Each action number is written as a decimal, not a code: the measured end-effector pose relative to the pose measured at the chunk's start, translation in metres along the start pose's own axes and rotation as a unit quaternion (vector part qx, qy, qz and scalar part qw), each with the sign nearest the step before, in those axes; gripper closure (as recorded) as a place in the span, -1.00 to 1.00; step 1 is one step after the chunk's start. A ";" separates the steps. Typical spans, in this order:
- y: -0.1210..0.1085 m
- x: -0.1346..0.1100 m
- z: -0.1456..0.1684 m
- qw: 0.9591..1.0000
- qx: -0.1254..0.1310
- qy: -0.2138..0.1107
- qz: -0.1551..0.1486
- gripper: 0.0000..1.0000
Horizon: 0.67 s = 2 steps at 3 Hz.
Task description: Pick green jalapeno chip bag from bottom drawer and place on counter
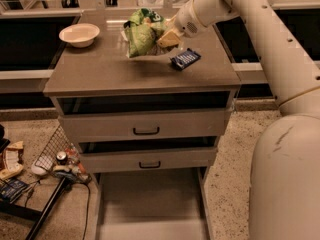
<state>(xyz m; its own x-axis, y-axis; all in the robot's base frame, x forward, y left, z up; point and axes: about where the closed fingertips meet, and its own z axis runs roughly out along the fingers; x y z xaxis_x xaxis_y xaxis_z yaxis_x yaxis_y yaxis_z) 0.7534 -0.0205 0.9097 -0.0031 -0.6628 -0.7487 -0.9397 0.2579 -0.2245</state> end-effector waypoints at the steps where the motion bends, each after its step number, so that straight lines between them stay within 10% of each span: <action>1: 0.001 0.000 0.004 1.000 -0.003 0.000 0.000 0.08; 2: 0.002 0.000 0.008 1.000 -0.006 0.000 0.000 -0.38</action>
Offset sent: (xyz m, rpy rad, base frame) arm 0.0003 0.0024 -0.0021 0.0000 0.0027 0.0036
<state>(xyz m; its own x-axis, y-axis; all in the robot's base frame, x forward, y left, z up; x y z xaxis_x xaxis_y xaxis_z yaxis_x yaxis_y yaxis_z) 0.7540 -0.0146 0.9044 -0.0025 -0.6629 -0.7487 -0.9435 0.2496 -0.2178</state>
